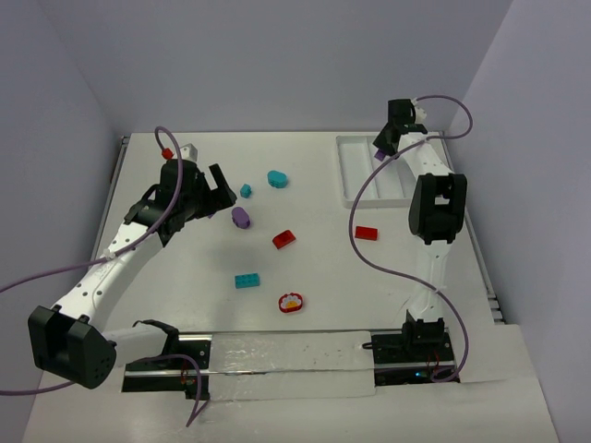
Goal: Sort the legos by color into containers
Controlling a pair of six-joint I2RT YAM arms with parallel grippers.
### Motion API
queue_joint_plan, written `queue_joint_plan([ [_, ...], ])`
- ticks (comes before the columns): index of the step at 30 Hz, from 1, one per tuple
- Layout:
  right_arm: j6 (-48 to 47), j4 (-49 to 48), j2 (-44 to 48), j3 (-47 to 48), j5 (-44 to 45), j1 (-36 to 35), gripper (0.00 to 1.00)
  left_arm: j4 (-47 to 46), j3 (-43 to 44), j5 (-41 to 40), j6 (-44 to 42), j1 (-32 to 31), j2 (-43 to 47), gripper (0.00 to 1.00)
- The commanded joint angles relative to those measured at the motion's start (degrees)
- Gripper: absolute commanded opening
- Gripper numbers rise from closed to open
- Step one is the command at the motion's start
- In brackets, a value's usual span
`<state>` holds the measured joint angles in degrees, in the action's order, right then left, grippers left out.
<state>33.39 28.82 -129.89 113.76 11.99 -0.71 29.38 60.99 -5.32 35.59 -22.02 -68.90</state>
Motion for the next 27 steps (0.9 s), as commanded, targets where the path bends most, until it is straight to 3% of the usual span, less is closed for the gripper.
queue_joint_plan([
  [1,-0.38,0.08,-1.05,3.46,1.06,0.27,0.56,-1.0,1.16,-0.57,-0.19,-0.13,0.92,0.99],
  [7,-1.83,0.38,0.33,4.64,0.78,0.27,0.76,-0.39,2.21,-0.14,-0.94,-0.13,1.15,0.99],
  [13,-3.39,-0.25,7.56,-0.32,-2.94,-0.94,0.76,-0.92,1.39,-2.16,-0.61,-0.13,2.78,0.99],
  [19,-11.13,-3.2,20.8,-10.77,-8.11,-11.34,0.82,0.89,2.14,-4.37,-1.23,-0.22,2.55,0.99],
  [22,-13.67,-1.51,23.76,-14.81,-7.68,-19.37,0.87,1.89,2.46,-5.92,-0.28,-0.13,1.78,0.99],
  [27,-14.81,-1.81,29.14,-24.84,-9.78,-25.79,0.89,4.82,4.1,-5.79,2.67,-0.2,-2.47,0.99],
])
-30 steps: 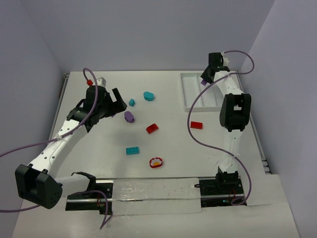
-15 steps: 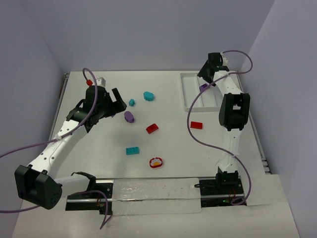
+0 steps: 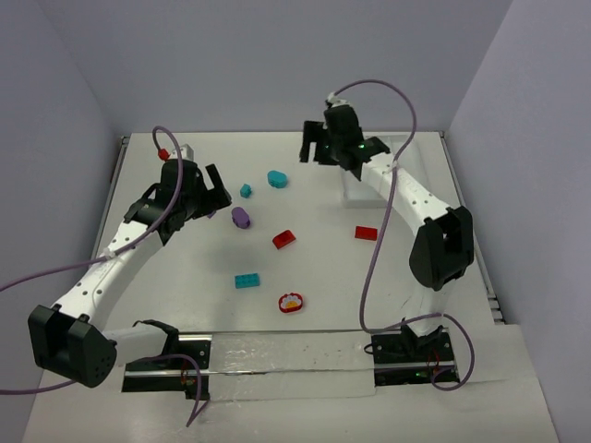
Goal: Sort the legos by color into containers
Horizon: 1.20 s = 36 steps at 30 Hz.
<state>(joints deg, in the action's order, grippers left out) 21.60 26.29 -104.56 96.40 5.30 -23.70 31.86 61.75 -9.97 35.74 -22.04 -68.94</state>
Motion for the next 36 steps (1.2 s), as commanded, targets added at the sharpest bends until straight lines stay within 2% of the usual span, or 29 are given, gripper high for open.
queue_joint_plan([
  [1,-2.48,0.56,4.86,-9.3,-3.8,-3.73,0.89,2.5,3.17,-1.1,3.1,-0.19,-2.6,0.99],
  [7,2.07,-1.0,8.8,-18.91,-1.2,-13.28,0.9,1.1,1.18,-2.78,4.62,-0.19,-0.05,0.99],
  [12,19.52,-7.86,9.97,-29.99,0.48,-18.11,0.9,1.04,1.06,-2.85,4.76,-0.26,0.6,0.99],
  [16,28.76,-13.49,9.45,-33.99,2.75,-20.54,0.9,1.09,1.32,-2.07,4.11,-0.19,0.71,0.99],
  [27,34.74,-11.84,-2.83,-25.27,4.58,-21.92,0.92,1.05,1.89,-1.85,2.89,-0.19,1.57,0.99],
  [36,34.57,-10.82,-6.43,-22.58,6.3,-22.18,0.92,1.1,1.71,-2.07,2.14,-0.19,2.49,0.99],
])
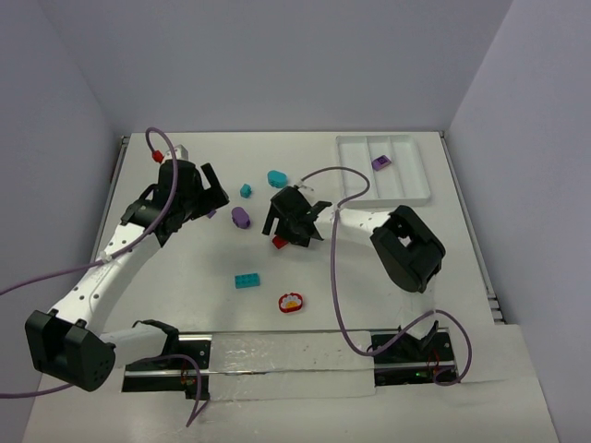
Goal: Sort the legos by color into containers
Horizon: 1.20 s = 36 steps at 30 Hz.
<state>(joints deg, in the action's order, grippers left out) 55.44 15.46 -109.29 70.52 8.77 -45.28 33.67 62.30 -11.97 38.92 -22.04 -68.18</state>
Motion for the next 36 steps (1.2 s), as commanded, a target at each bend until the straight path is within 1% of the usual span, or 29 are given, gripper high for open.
queue_joint_plan([
  [1,0.64,0.61,-2.75,4.35,3.0,-0.6,0.92,-0.71,1.15,-0.07,-1.12,-0.19,1.65,0.99],
  [6,-0.65,3.74,-6.67,9.06,5.95,-1.08,0.92,-0.36,1.33,-0.37,-1.16,-0.19,1.98,0.99],
  [9,-1.6,5.46,-7.83,10.84,7.61,-1.97,0.89,-0.45,1.33,-0.51,-1.21,-0.19,2.36,0.99],
  [14,-2.92,8.59,-9.42,12.58,12.59,-4.02,0.75,-0.51,1.17,-0.32,-1.21,-0.19,2.49,0.99],
  [15,-3.05,9.02,-9.36,12.46,13.15,-4.51,0.7,-0.45,1.24,-0.26,-1.21,-0.19,2.36,0.99],
  [16,-3.39,9.24,-9.22,12.4,13.71,-4.79,0.68,-0.4,1.24,-0.2,-1.21,-0.19,2.35,0.99],
  [18,-4.3,9.69,-8.74,12.27,15.4,-5.27,0.68,-0.44,1.24,-0.16,-1.21,-0.19,2.44,0.99],
  [22,-6.62,10.23,-8.04,11.55,17.5,-6.05,0.7,-0.56,1.07,-0.16,-1.21,-0.19,2.73,0.99],
  [24,-7.12,10.42,-8.11,11.29,17.96,-6.05,0.68,-0.69,1.07,0.1,-1.15,-0.19,2.79,0.99],
  [26,-7.67,10.67,-8.2,11.43,18.53,-6.19,0.61,-0.78,1.07,0.4,-1.06,-0.19,2.66,0.99],
  [30,-9.05,10.8,-7.96,12.24,18.44,-6.15,0.41,-0.78,1.16,0.44,-0.96,-0.19,2.53,0.99],
  [32,-10.37,10.49,-6.92,12.7,17.97,-6.17,0.28,-0.57,1.27,0.34,-1.04,-0.19,2.58,0.99],
  [33,-11.6,9.97,-5.98,12.88,17.45,-6.06,0.23,-0.45,1.33,0.28,-1.04,-0.19,2.7,0.99],
  [36,-15.57,9.42,-2.51,14.03,15.84,-4.87,0.19,-0.62,1.32,0.36,-0.94,-0.19,2.89,0.99],
])
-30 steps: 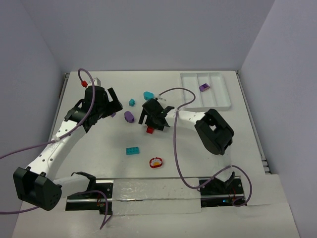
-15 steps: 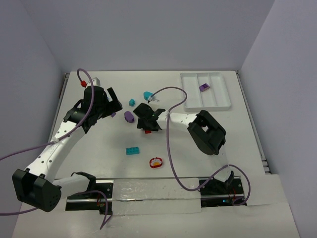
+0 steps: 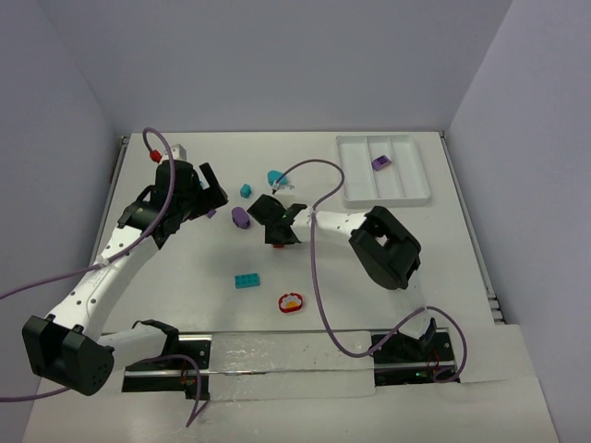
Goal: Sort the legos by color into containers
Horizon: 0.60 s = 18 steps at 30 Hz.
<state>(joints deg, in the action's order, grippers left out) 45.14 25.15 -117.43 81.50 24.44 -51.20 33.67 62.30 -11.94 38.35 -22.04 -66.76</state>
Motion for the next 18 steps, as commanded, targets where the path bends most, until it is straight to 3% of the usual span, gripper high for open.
queue_joint_plan([
  [1,-5.82,-0.11,6.63,3.14,0.17,2.35,0.19,-0.62,1.25,0.34,-0.3,-0.19,1.54,0.99],
  [3,-7.23,-0.11,9.14,2.57,0.0,4.7,0.19,-0.79,1.16,0.51,-0.13,-0.19,1.62,0.99],
  [9,-9.87,-1.91,20.87,-3.33,-1.85,22.15,0.2,-1.44,1.1,1.46,-0.06,-0.19,1.55,0.99],
  [18,-7.82,-3.17,17.65,0.2,-8.77,47.87,0.22,-1.37,2.91,2.22,-0.69,-0.19,1.28,0.99],
])
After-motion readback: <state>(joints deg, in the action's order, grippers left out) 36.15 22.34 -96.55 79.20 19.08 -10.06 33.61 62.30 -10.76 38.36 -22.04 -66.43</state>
